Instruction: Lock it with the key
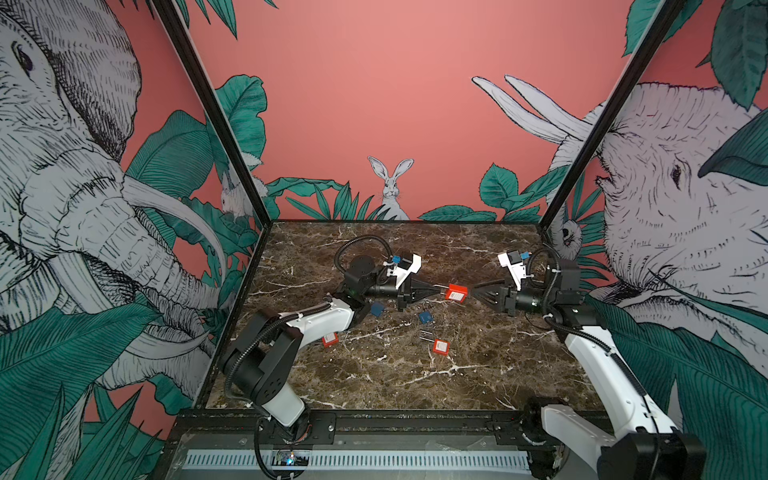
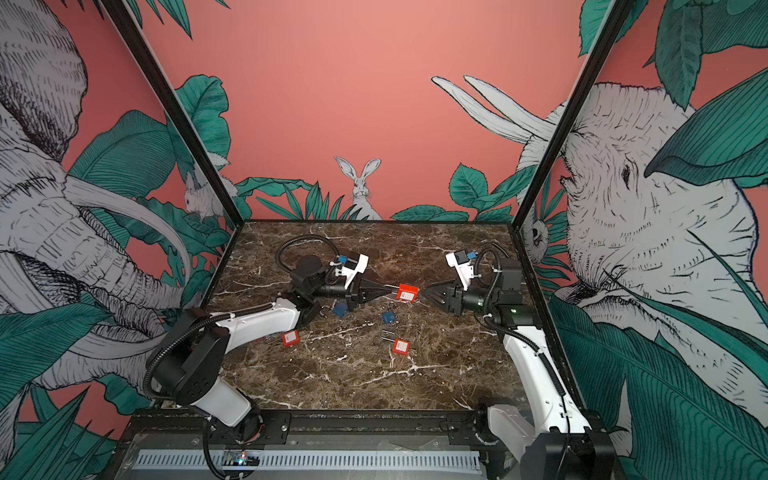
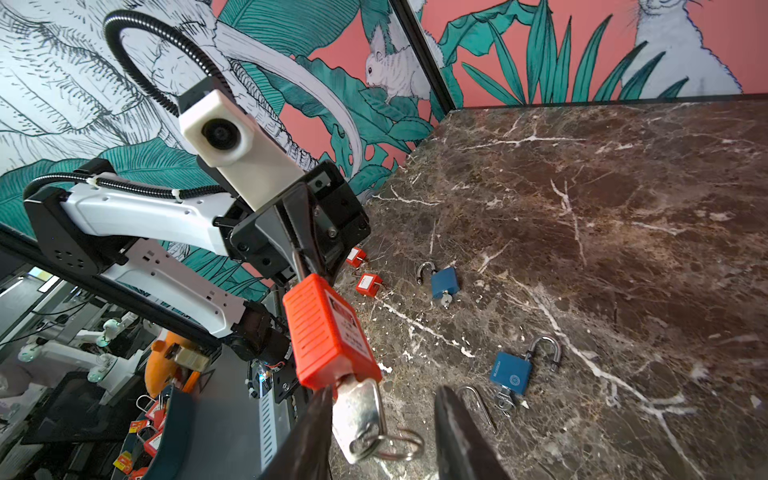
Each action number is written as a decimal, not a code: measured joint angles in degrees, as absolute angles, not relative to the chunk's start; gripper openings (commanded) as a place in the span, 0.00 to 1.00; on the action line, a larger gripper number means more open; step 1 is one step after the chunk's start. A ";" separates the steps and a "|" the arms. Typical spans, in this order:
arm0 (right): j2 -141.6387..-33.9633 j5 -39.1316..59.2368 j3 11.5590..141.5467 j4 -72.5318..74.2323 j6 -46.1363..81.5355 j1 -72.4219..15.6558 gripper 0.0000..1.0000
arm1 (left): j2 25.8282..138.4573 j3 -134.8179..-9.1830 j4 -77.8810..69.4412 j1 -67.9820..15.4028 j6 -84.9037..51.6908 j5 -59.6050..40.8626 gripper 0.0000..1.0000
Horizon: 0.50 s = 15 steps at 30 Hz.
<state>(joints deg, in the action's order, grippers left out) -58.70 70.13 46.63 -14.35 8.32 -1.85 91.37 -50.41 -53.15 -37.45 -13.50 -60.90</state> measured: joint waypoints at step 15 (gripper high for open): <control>-58.72 71.55 46.37 -13.19 5.39 -3.44 0.22 | 91.39 -52.97 -49.56 -37.39 -12.64 -63.64 0.00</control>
